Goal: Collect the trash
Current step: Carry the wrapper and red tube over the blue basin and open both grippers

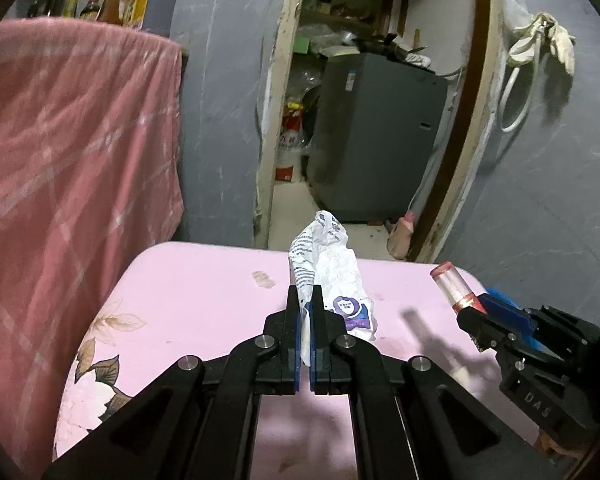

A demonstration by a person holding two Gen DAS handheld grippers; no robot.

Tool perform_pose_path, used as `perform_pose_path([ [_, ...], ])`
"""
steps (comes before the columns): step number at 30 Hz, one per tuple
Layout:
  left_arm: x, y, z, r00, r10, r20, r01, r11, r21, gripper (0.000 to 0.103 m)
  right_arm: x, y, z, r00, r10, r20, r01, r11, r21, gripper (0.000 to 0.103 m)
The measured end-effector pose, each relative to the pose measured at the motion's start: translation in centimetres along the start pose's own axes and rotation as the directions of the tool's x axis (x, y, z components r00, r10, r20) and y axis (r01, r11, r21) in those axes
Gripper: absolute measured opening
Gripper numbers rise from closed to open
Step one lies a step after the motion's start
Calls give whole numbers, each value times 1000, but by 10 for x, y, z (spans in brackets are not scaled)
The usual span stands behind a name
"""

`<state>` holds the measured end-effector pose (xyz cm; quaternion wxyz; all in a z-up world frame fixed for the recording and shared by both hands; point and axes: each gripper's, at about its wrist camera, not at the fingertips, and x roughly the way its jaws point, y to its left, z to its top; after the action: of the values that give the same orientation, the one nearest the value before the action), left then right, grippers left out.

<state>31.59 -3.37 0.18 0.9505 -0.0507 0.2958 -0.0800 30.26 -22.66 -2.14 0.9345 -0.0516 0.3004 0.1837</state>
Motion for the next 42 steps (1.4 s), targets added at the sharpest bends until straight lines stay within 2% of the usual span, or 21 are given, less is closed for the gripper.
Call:
perform_pose_path([
  [7,-12,-30,4,998,-25,56,24,999,23,1,-38,-21,-3,991,-60,120,57,998,28,19],
  [16,-20,-95,10,985,-81,153,73,996,56,1,-96,-66,0,948,-172,268,149,983,104,19],
  [25,-9,-176,9,965,-160,208,144,985,90,1,-133,-129,-10,906,-286,311,236,953,189,19],
  [28,2,-205,9,963,-187,196,168,980,109,1,-137,-155,-19,897,-324,301,264,938,225,19],
  [35,36,-265,4,962,-237,139,216,965,148,1,-137,-206,-40,890,-380,253,306,908,287,19],
  [42,80,-297,-6,972,-236,5,233,962,140,1,-123,-240,-60,909,-375,184,301,893,333,19],
])
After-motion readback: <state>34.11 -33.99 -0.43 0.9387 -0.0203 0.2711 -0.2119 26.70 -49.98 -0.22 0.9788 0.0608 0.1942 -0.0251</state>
